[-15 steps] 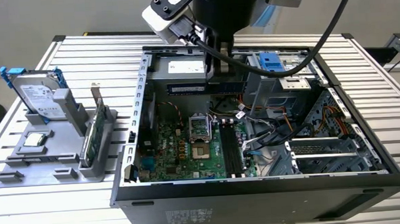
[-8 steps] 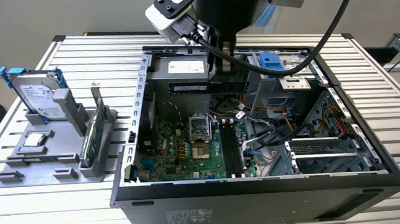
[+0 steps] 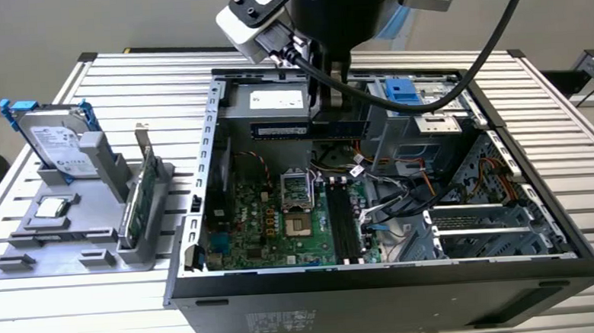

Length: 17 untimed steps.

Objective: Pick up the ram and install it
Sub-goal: 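Insert the ram into the slot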

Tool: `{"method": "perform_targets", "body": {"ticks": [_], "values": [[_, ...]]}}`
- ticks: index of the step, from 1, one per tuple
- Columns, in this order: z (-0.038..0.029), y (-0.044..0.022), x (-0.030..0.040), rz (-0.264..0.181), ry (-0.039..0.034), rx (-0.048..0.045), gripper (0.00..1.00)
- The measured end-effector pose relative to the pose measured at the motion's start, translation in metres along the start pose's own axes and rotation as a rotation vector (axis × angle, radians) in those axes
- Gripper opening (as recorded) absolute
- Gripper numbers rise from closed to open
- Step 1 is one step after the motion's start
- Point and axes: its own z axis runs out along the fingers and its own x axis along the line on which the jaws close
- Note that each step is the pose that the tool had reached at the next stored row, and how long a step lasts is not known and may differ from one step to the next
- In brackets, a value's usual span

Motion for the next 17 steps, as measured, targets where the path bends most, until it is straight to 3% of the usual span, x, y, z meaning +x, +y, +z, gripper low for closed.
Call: {"method": "perform_targets", "body": {"ticks": [7,17], "values": [[0.0,0.0002,0.0,0.002,0.0,0.0024,0.0],[0.0,0.0007,0.0,0.058,0.0017,0.0049,0.0]]}}
